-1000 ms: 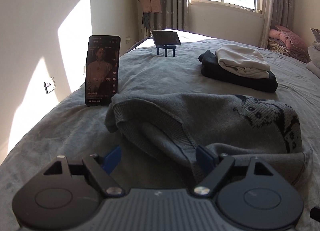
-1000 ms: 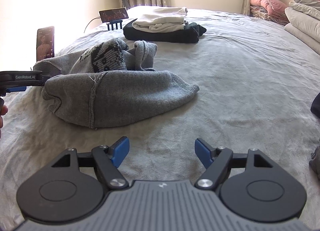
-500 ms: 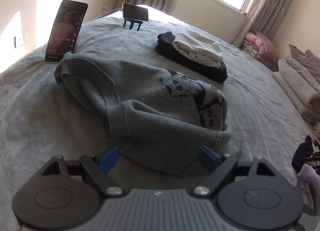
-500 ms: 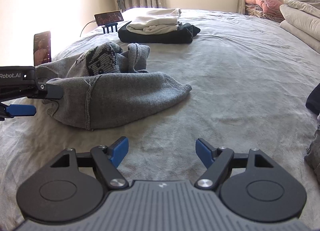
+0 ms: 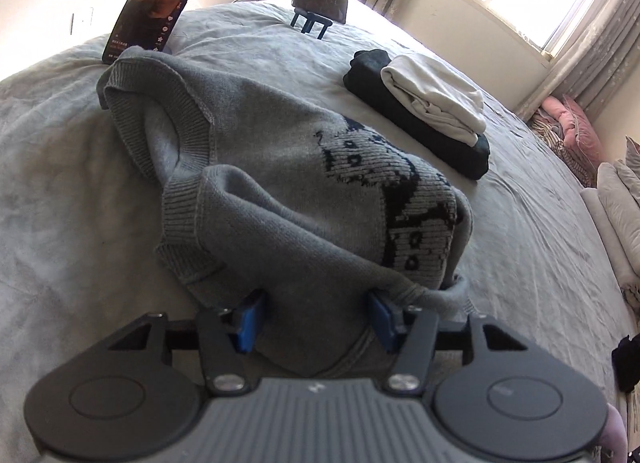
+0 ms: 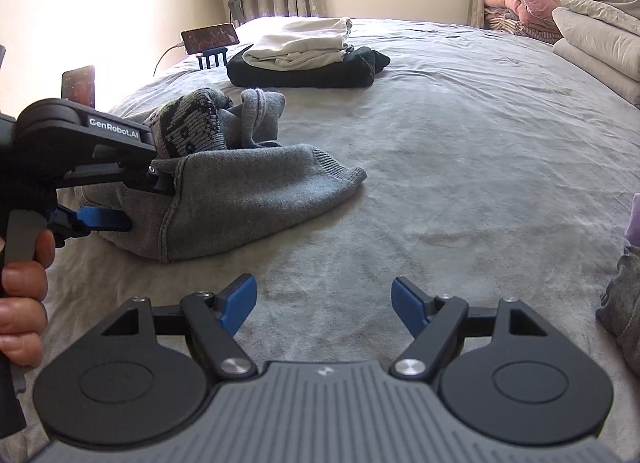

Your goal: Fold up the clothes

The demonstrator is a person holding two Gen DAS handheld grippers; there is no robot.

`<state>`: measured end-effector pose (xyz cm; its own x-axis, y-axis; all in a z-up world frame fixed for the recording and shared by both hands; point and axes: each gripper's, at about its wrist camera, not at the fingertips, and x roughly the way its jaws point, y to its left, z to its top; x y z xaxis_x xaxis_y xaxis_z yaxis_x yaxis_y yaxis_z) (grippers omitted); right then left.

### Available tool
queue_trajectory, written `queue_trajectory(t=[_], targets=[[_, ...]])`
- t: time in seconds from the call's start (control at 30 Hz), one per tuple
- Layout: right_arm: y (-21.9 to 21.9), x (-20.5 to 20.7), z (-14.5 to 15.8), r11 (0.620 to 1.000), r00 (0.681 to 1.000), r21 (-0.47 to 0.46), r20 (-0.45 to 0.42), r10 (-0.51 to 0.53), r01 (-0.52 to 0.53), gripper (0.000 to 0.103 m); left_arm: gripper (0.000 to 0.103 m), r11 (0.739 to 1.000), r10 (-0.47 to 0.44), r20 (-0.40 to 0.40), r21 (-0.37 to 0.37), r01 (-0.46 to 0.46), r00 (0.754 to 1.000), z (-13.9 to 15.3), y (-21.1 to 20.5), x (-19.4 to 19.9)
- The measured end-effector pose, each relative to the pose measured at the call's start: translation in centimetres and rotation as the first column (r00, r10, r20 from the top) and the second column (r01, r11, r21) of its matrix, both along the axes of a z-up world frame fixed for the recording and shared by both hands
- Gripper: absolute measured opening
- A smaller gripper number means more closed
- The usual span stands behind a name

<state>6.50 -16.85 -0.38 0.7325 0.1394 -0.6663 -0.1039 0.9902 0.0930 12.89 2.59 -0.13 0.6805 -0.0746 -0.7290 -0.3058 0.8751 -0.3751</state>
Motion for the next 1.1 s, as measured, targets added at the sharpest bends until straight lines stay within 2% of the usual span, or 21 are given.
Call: queue_trajectory(t=[0.03,0.17,0.27,0.47,0.8,1.1], targets=[[0.0,0.0,0.0,1.0,1.0,0.0,0.0,0.002,-0.002,0.078,0.037,1.0,0.005,0.003,0.003,-0.005,1.0,-0.2,-0.1,0.0],[-0.1,-0.1,0.1,1.0,1.0,-0.008,0.005,0.005,-0.005,0.078,0.02,1.0,0.011,0.03,0.028,-0.012,0.999,-0.8,-0.1,-0.2],[-0.3,-0.2,0.1,1.0,1.0,-0.007,0.008,0.0,0.0,0.078,0.013,0.999,0.007,0.055,0.044,-0.01,0.998,-0.9,0.3,-0.8],[-0.7,0.0,0.3,1.0,1.0,0.003,0.012,-0.01,0.01,0.078,0.007,0.996,-0.002,0.105,0.092,-0.008,0.994,-0.4,1.3,-2.7],[-0.4,0.1,0.4,1.0,1.0,0.019,0.019,-0.011,0.01,0.078,0.006,0.986,-0.009,0.176,0.163,-0.02,0.984,1.0,4.4,-5.6],[0.4,0.3,0.2,1.0,1.0,0.013,0.013,-0.013,0.013,0.078,0.004,0.97,0.045,0.233,0.223,-0.098,0.972,2.7,9.0,-7.6]])
